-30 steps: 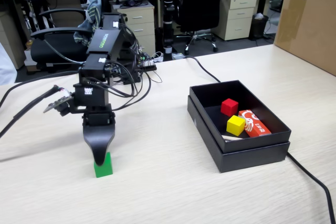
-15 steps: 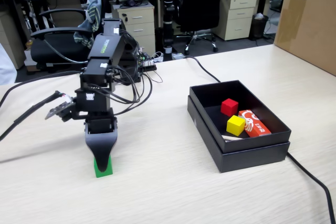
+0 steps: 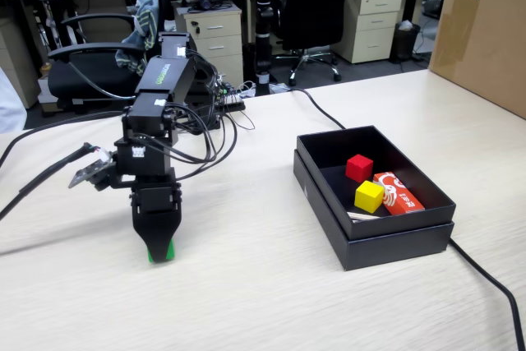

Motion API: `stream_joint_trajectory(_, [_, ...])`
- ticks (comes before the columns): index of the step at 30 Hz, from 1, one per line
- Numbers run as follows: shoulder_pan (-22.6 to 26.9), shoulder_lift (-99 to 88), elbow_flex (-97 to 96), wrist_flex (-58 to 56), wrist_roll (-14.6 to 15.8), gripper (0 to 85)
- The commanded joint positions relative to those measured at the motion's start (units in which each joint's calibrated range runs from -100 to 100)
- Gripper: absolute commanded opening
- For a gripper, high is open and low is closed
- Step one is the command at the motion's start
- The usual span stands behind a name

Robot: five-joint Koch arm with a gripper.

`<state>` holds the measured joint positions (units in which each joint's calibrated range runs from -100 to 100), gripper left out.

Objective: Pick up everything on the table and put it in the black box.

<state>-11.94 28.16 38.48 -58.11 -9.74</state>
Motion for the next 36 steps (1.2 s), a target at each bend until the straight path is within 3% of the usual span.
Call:
stream_joint_trajectory(1, [0.0, -1.59, 3.95, -2.75, 0.0, 7.3])
stream_joint_trajectory(2, [0.0, -1.59, 4.04, -2.75, 0.05, 0.9])
stream_joint_trajectory(6, [0.0, -2.28, 3.41, -4.91, 0.05, 0.9])
stream_joint_trajectory(13, [2.39, -25.34, -7.29, -6.04, 1.37, 0.9])
stream_joint_trajectory(20, [11.48, -54.15, -14.0, -7.5, 4.98, 0.9])
stream_joint_trajectory(21, [15.58, -58.39, -13.45, -7.5, 6.59, 0.9])
stream_joint_trajectory(26, [22.47, -56.9, -8.19, -7.42, 8.94, 0.9])
stream_joint_trajectory(29, [26.62, -43.47, 0.78, -7.42, 10.5, 0.9])
stream_joint_trajectory(36, [27.2, -24.66, 3.77, -7.42, 11.04, 0.9])
